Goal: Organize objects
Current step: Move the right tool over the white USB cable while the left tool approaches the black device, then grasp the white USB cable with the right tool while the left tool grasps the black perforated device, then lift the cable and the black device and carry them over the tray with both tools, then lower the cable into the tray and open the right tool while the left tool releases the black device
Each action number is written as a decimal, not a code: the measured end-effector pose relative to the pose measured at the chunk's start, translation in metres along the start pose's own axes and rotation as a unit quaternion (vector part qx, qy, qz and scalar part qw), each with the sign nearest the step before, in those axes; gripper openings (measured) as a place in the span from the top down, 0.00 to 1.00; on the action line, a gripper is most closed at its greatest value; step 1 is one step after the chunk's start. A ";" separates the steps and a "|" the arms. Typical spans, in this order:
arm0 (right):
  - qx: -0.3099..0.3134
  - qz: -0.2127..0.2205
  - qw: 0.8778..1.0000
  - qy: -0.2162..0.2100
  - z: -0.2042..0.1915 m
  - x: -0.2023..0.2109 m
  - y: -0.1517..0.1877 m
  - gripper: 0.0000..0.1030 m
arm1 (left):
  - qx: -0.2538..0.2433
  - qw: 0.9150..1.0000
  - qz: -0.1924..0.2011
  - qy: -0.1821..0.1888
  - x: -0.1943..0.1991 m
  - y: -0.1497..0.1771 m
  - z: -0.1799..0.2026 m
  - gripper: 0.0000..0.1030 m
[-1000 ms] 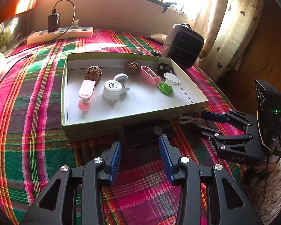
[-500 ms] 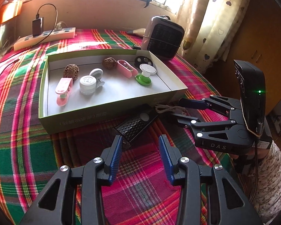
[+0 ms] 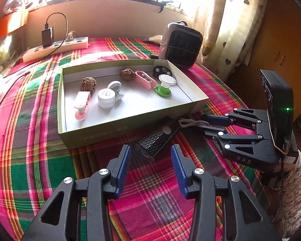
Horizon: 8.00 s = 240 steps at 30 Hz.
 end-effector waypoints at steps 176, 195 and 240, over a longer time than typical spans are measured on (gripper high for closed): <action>-0.079 0.005 0.993 -0.085 -0.009 -0.044 -0.114 0.86 | 0.028 0.993 0.005 -0.118 -0.021 -0.055 -0.040 0.76; -0.050 -0.032 0.993 -0.102 -0.021 -0.076 -0.130 0.86 | 0.023 0.992 -0.011 -0.120 -0.038 -0.058 -0.047 0.76; -0.032 -0.038 0.994 -0.101 -0.031 -0.083 -0.130 0.82 | 0.032 0.991 -0.030 -0.124 -0.043 -0.051 -0.050 0.70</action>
Point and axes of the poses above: each gripper's, at about its wrist camera, not at the fingertips, and x roughly against the way its jaws point, z to its right, y to its underside, the point moved 6 cm from there along -x, roughly the way its jaws point, and after that the axes turned 6 degrees about -x, right-handed, at the moved point
